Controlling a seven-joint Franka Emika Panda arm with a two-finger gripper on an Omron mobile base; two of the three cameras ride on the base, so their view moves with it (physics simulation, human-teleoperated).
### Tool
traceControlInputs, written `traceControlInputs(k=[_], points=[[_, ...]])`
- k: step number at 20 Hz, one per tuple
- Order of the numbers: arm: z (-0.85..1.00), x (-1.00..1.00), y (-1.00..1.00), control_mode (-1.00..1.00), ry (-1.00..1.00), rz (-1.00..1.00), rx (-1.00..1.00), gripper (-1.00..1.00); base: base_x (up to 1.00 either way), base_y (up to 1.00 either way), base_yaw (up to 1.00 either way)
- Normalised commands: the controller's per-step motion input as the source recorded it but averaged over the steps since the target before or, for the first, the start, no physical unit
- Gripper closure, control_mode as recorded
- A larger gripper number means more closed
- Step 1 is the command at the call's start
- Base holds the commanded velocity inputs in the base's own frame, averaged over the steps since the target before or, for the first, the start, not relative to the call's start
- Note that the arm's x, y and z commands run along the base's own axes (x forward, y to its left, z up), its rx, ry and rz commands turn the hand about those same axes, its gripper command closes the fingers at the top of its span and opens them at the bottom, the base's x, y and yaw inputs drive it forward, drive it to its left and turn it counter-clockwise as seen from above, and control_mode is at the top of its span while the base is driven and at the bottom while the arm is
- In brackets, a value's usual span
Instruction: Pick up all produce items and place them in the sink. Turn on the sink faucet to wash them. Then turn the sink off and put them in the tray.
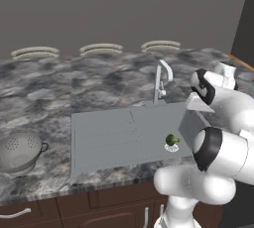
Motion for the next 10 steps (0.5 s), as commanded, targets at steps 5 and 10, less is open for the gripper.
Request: traceControlInputs(k=[5,10], points=[[-0.2,0.28,0.21,-1.0,-0.15,0.0,-0.07,-1.0,0.0,0.0,0.0],[-0.33,0.35,0.0,-1.0,-0.05,0.0,-0.11,-1.0,0.0,0.0,0.0]])
